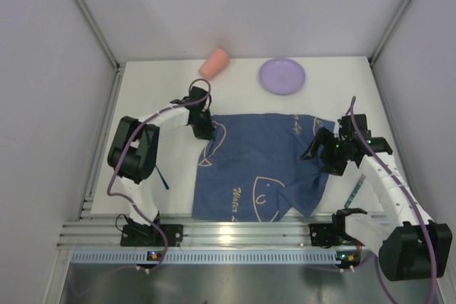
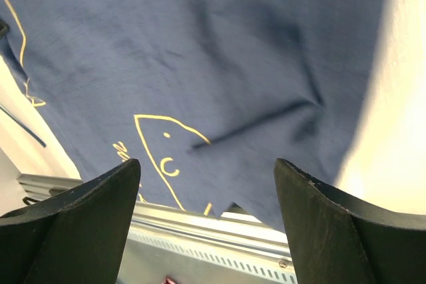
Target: Set the dinner table for one person
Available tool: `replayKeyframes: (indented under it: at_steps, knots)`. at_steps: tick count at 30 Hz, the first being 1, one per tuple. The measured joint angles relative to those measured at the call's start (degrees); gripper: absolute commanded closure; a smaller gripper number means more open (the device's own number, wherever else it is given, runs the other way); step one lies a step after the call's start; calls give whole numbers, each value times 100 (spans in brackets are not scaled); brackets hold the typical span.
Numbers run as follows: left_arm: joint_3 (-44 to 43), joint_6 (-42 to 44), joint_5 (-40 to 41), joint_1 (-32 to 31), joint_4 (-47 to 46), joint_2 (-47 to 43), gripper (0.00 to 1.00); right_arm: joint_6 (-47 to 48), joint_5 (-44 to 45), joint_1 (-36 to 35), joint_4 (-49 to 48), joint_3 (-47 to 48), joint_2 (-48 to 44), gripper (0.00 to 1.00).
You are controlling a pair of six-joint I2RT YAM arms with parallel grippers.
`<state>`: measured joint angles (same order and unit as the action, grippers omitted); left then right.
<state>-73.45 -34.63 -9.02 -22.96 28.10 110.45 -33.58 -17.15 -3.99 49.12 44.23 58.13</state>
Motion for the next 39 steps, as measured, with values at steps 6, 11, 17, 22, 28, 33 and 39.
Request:
replayKeyframes:
  at_steps: [6,11,17,22,28,33,39]
  knots:
    - [780,94,481,267,195,-721,2,-7,-138,-72,-96,-66,24,20]
    - [815,46,592,184,260,-1001,2,-111,-52,-686,-205,-105,262,20]
    - [612,0,612,179,575,-1447,5,-162,643,-1054,20,-105,522,21]
    - [734,-219,304,-168,310,-1917,6,-269,1005,-1071,356,-120,332,21]
    - [990,-505,-72,-778,-111,-1510,10,-442,994,-1231,498,-734,-83,22]
    - [914,-616,-190,-815,-219,-1005,12,-601,1001,-1495,474,-1329,-79,26]
    - [708,-621,-234,-824,-289,-815,13,-940,1062,-2013,223,-1611,81,64]
